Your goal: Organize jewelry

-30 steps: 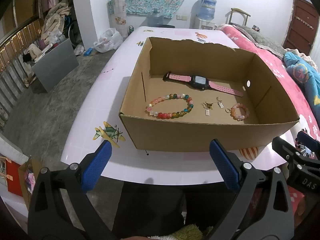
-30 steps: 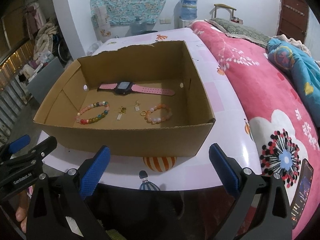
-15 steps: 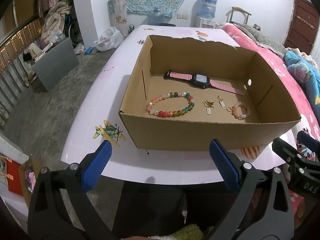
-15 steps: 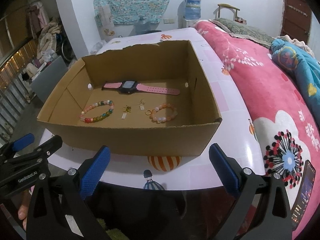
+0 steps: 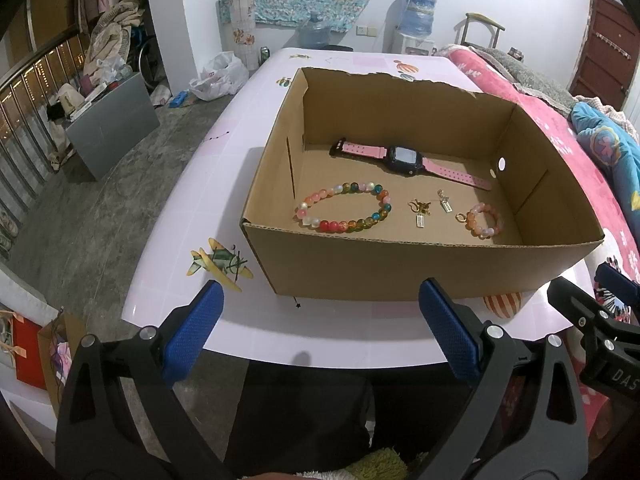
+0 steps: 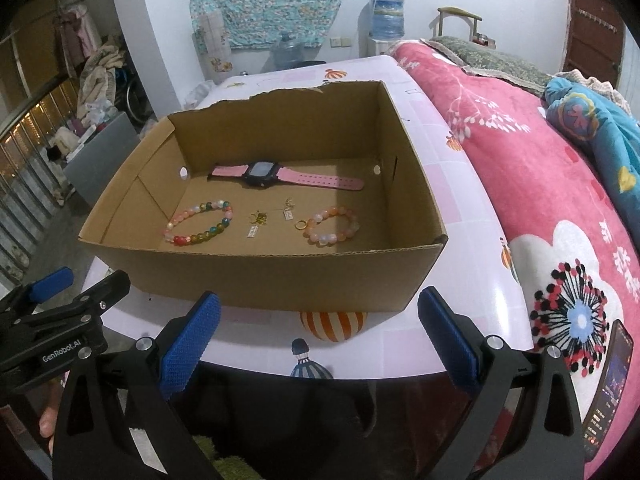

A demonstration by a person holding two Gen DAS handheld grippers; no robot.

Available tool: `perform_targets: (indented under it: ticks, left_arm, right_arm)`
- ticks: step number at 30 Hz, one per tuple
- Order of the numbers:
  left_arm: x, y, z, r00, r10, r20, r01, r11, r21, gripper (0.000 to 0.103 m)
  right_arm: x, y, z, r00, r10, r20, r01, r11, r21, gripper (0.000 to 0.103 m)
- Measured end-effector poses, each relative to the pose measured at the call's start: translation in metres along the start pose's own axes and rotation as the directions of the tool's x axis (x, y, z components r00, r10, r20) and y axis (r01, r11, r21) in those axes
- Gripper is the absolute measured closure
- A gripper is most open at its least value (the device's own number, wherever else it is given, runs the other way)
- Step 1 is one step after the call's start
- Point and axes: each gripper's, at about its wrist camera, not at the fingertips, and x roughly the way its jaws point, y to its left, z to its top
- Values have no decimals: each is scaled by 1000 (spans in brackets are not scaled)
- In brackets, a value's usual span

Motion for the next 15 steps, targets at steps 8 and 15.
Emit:
perform_targets:
  ticks: [8, 15]
  left_arm:
    - [0, 0, 0, 1000, 0, -1, 0, 1000, 0, 8]
    - [0, 1, 0, 1000, 0, -3, 0, 1000, 0, 8]
  right_arm:
    - [0, 0, 0, 1000, 1, 0, -1, 1000, 0, 7]
    - [0, 0, 0, 1000, 0, 0, 0, 1000, 1, 7]
